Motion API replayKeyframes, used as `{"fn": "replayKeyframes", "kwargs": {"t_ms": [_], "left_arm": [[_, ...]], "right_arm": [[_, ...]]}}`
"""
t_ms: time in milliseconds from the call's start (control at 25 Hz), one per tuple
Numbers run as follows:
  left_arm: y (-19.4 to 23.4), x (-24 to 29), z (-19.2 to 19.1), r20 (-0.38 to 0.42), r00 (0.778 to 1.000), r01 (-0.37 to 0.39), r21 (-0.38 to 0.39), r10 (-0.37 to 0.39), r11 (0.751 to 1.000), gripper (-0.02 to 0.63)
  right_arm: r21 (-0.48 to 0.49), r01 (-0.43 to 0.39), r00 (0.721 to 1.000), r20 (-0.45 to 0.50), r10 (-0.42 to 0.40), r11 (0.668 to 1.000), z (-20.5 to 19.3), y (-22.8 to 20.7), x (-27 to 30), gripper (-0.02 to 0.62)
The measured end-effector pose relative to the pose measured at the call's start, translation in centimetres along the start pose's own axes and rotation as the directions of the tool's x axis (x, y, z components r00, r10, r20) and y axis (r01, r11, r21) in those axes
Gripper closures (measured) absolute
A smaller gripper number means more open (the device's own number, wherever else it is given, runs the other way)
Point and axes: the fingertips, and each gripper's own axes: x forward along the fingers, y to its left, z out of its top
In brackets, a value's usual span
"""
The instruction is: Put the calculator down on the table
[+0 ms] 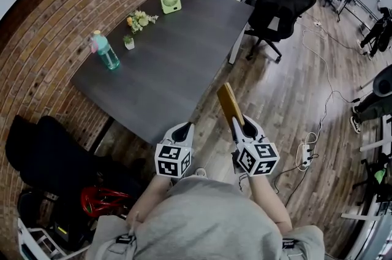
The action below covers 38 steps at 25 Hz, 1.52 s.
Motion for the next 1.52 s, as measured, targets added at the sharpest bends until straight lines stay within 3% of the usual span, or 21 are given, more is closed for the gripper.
{"fn": "replayKeyframes", "kwargs": {"t_ms": [840, 1520], "left_arm": [[4.1, 4.9, 1.3, -0.029, 0.999, 0.017, -0.011, -0.018, 1.000, 0.588], [6.8, 8.0, 3.1, -0.025, 0.998, -0.059, -0.033, 0.058, 0.998, 0.588]], "right_arm": [[0.027, 0.018, 1.000, -0.011, -0.018, 0.999, 0.8, -1.4, 6.8, 0.511], [0.019, -0.051, 0.998, -0.026, 0.051, 0.999, 2.5, -3.0, 12.1, 0.511]]}}
